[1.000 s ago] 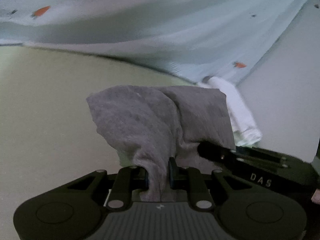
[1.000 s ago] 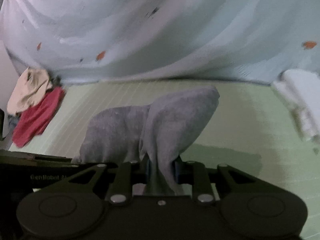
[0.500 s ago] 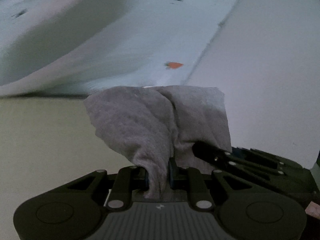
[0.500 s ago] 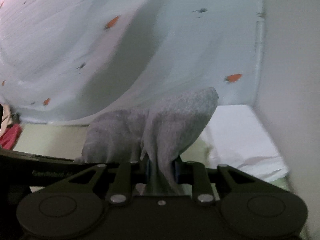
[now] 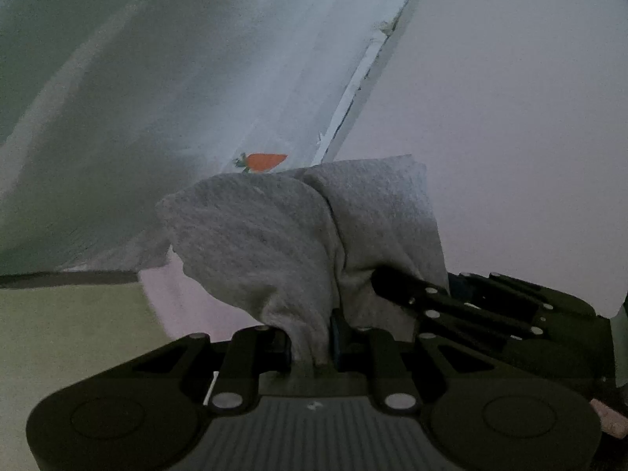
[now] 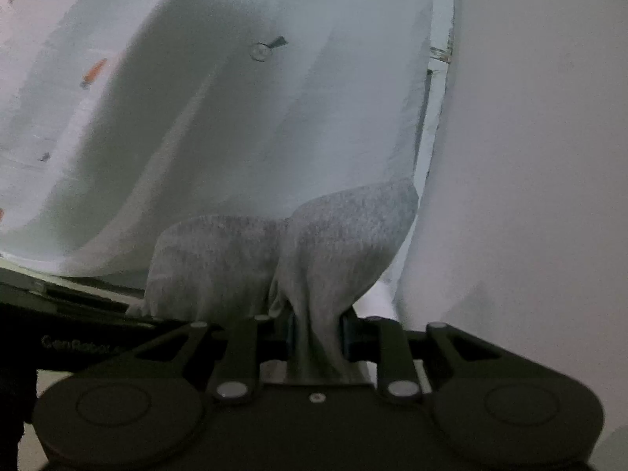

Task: Fold clothes
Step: 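Grasp the folded sweatpants with both grippers and lift them toward the white garment, then lower the sweatpants onto the white garment and open both grippers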

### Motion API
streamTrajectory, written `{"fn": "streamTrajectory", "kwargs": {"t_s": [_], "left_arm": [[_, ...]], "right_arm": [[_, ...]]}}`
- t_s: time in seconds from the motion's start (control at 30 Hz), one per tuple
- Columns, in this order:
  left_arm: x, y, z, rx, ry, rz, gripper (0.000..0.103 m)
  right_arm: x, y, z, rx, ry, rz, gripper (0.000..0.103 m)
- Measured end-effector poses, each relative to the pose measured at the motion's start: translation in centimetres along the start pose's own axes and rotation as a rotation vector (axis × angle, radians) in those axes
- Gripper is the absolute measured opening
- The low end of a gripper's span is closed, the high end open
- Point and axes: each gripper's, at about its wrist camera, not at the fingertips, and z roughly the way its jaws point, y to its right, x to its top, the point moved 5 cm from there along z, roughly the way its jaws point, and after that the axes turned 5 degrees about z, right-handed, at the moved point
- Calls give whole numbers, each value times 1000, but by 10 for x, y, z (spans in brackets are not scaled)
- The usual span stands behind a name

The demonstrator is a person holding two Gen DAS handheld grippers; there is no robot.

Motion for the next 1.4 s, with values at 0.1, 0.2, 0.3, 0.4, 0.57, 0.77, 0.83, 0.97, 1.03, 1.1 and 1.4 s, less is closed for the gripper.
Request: {"fn": "streamTrajectory", "kwargs": {"t_s": [0.1,0.2,0.3,0.4,0.57,0.77,0.83,0.97,1.03,1.1,1.4], "left_arm": [[1,-9,27,19,16,-15,21],[-8,-27,60,90,-4,-28,26],[-22,-55,80,182,-36,-51,29],[-38,-80,73,225,-38,-125,37],[-70,-84,65,218,-77,-130,49],[-90,-85,47,220,-109,-71,49],[-86,-83,22,215,-84,-36,51],[-71,-78,-58,212,64,49,86],[-67,-64,-102,203,133,64,98],[-64,-49,-143,198,190,78,103],[-95,5,-291,209,283,135,103]], "right_arm": [[8,17,32,-30,16,-43,23],[1,33,70,-70,-8,-49,26],[-18,46,111,-161,-56,-85,37],[-41,42,130,-308,-67,-199,44],[-67,33,114,-281,-46,-106,51],[-110,26,105,-219,-220,7,64],[-103,21,82,-208,-218,44,74],[-79,9,14,-168,-140,180,90],[-67,-2,-26,-176,-83,208,103],[-57,-16,-67,-192,-22,213,103],[-51,-79,-206,-201,62,181,103]]}}
